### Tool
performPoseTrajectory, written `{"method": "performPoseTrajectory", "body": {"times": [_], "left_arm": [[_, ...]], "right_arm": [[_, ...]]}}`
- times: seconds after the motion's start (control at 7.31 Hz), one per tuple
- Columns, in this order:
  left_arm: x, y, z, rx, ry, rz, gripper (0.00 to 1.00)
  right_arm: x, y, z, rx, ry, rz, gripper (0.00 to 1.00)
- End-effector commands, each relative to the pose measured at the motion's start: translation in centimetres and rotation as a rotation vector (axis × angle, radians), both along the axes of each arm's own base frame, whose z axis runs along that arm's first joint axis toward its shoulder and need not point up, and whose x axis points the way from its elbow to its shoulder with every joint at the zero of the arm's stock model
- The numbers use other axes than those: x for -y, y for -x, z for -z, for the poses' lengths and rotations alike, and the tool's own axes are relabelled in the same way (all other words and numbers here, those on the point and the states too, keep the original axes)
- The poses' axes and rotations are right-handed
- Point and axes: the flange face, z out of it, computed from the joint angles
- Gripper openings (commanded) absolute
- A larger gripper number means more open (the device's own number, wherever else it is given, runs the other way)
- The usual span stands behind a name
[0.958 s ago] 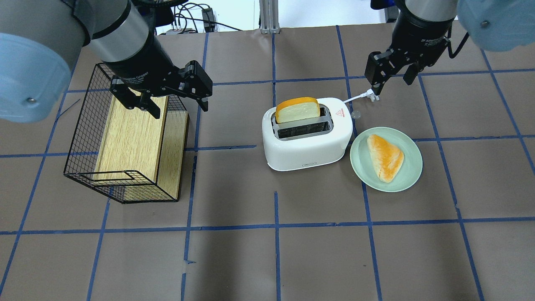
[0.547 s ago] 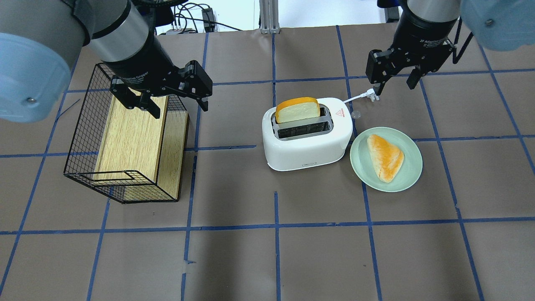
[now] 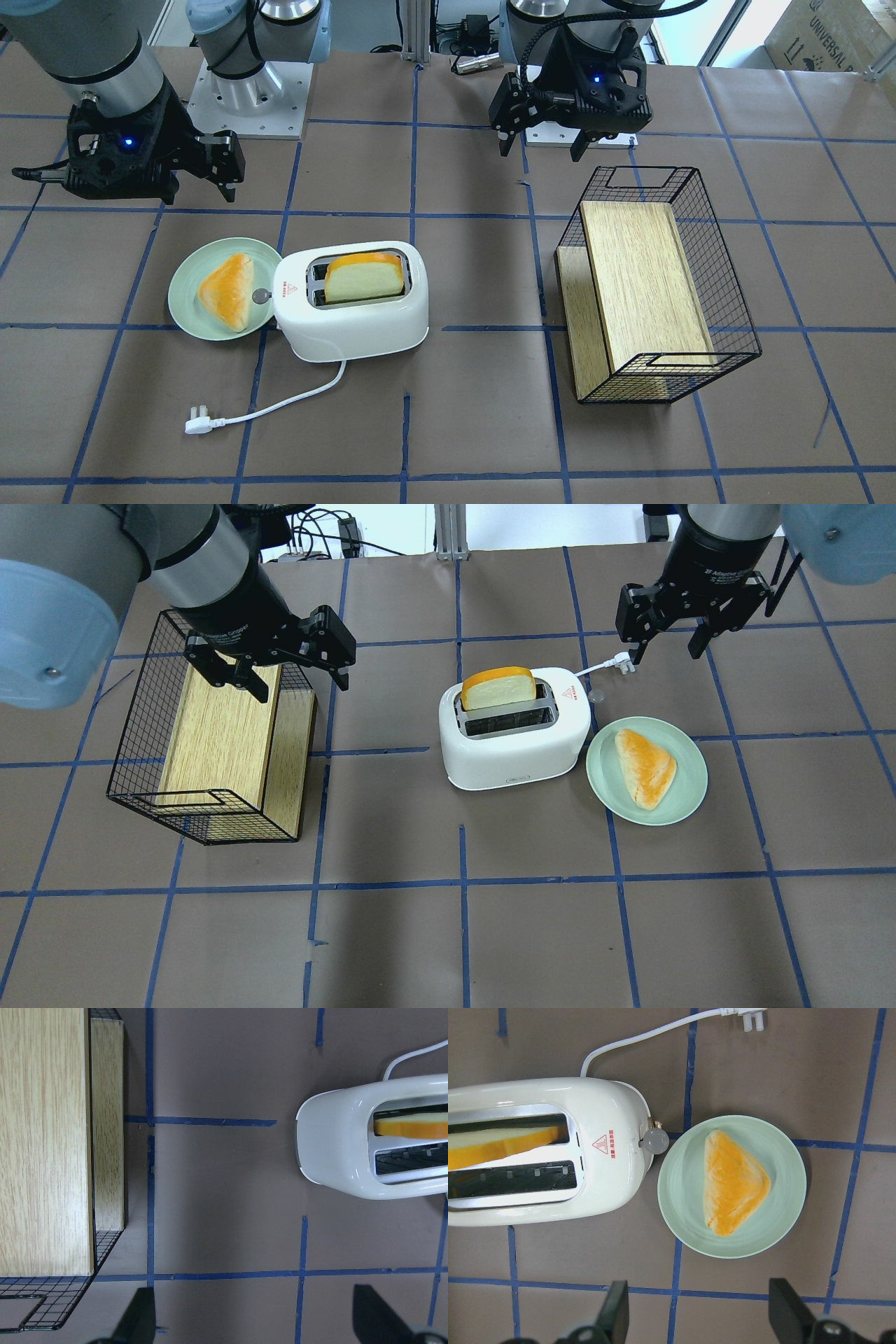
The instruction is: Press toaster with right arm
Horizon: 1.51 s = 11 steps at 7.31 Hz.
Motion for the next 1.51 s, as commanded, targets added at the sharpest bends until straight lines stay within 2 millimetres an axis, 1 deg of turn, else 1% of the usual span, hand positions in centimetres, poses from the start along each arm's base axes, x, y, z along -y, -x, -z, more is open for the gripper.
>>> {"method": "performPoseTrajectory", "body": {"times": [0.0,1.09,1.23,1.37], "left_arm": [[0.00,0.00,0.00,0.000,0.000,0.000,1.00],[0.00,0.00,0.00,0.000,0.000,0.000,1.00],[0.00,0.00,0.00,0.000,0.000,0.000,1.00],[0.00,0.00,0.00,0.000,0.000,0.000,1.00]], "right_arm": [[-0.05,0.06,0.16,-0.002,-0.005,0.000,0.75],[-0.17,-0.05,0.31,0.002,-0.008,-0.003,0.76],[-0.12,-0.22,0.00,0.003,-0.001,-0.006,0.76],[-0.19,-0.22,0.23,0.003,-0.007,-0.006,0.76]]}}
